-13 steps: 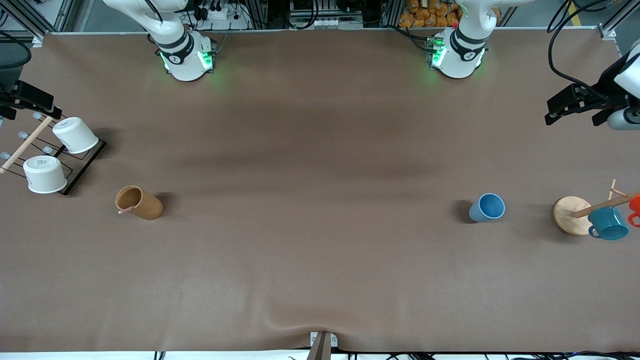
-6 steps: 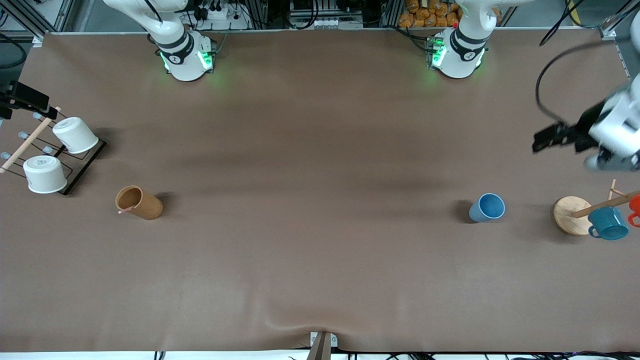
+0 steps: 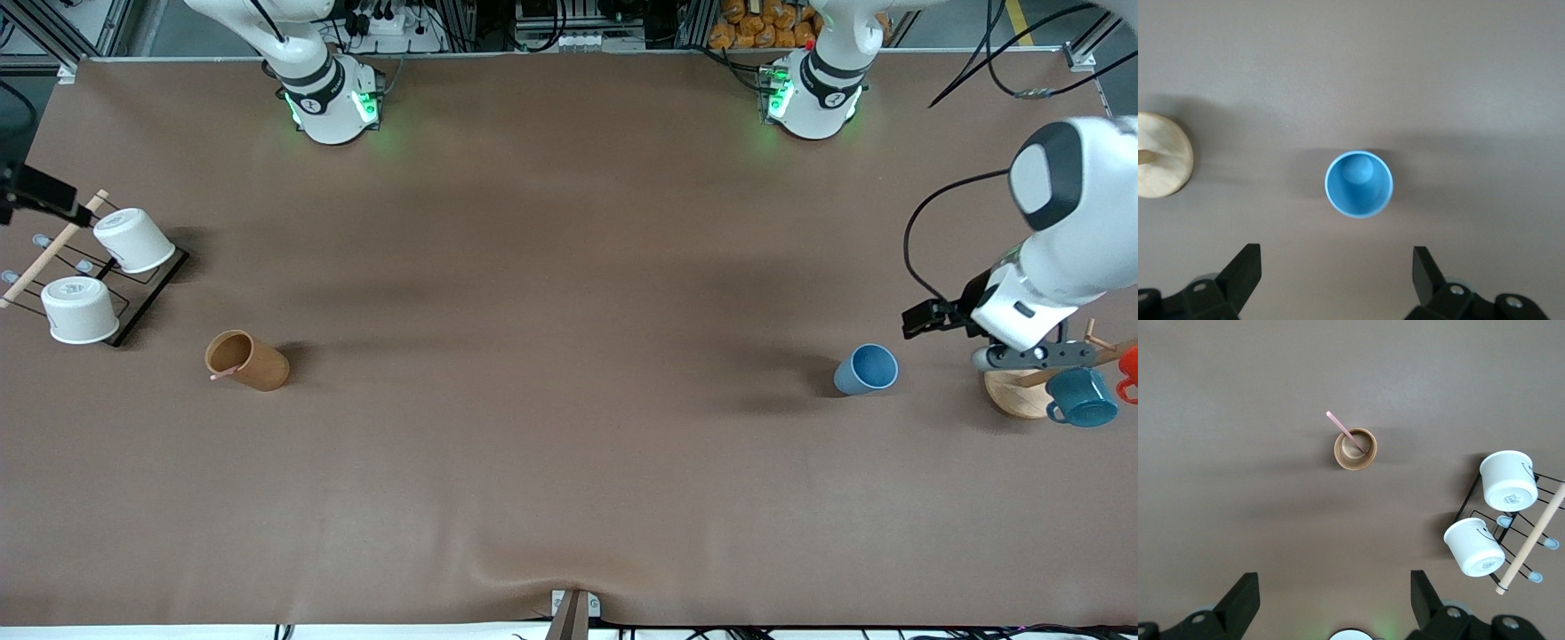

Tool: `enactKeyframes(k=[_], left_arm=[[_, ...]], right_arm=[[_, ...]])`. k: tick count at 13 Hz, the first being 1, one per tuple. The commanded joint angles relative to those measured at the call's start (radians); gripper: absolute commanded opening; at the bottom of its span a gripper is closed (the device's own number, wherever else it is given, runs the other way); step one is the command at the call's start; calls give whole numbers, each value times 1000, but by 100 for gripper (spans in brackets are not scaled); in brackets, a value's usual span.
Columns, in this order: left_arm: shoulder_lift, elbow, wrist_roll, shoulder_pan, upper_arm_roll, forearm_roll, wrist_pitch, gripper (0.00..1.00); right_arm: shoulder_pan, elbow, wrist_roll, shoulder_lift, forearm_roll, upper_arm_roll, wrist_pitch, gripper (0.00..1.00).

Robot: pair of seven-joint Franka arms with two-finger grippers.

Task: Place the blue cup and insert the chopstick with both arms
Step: 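Reach the left gripper down to the blue cup while the right gripper reaches the chopstick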

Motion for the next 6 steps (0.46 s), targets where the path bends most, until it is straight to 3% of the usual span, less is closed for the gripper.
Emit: enactKeyframes(k=[1,6], left_arm=[[1,-93,17,11,-4,21,143,100],[105,-127,17,31,-4,21,276,96]], right_arm=[[-18,13,-6,89,17,13,73,100],[-18,-39,2,240,12,13,179,100]])
